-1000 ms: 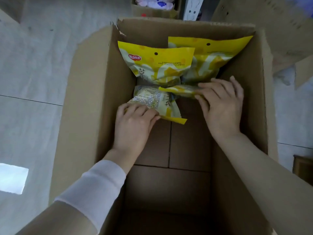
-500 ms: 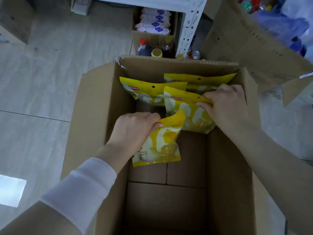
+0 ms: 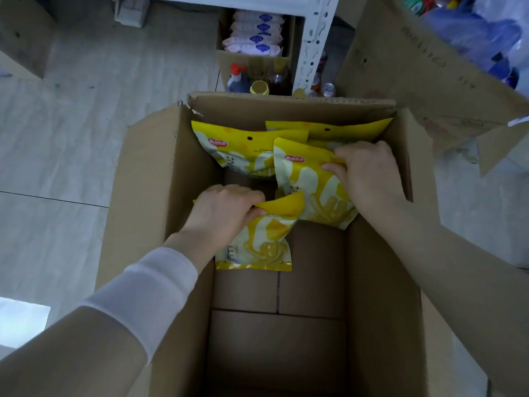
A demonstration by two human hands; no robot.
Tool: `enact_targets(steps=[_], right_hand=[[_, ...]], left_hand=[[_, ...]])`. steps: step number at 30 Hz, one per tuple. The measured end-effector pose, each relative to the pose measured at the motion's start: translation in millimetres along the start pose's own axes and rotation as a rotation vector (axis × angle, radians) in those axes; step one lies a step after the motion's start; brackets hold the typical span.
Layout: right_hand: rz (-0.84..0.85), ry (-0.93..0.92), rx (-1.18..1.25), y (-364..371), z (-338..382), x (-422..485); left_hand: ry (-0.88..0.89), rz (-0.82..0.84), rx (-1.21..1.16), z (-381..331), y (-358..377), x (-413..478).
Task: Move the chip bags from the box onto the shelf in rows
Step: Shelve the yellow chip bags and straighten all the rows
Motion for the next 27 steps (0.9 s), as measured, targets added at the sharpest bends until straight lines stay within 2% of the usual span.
enact_targets(steps=[6,10,16,21,24,27], right_hand=[[0.07,-0.072,0.083,-14.8,19.3,-14.5],[0.226,-0.025,0.098,-20.4,15.3,-19.8],[0.321,0.04,0.064,-38.1,17.4,-29.7],[0.244,0.035,0.079,-81.2,34.7,-35.3],[0.143,-0.007,0.046,-128.4,56.1,-43.7],[0.154,0.011,0.079,-174.5,81.1,-51.3]], left_hand=[[0.048,0.048,-0.044,-20.4,-6.0,-22.4],[0.075,0.036,-0.037,-30.3,-18.9,-32.3],[0.061,0.008,-0.029,-43.0,-52.3,-44.0],[-0.008,0.045,-0.085,-36.4,-85.5,-60.6],[-0.085,0.071,-0.119,-31.4,-128.1,-76.1],[-0.082,0.098,-0.208,-34.6,-181.2,-96.3]])
Point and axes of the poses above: each hand's wrist, its own x-axis towards the middle knuckle, its own y-axis out of the palm, z = x × y, the point moved 10 cm from there along x, towards the middle knuckle, and after that the axes turned 3 degrees about z, right-handed, at the moved point
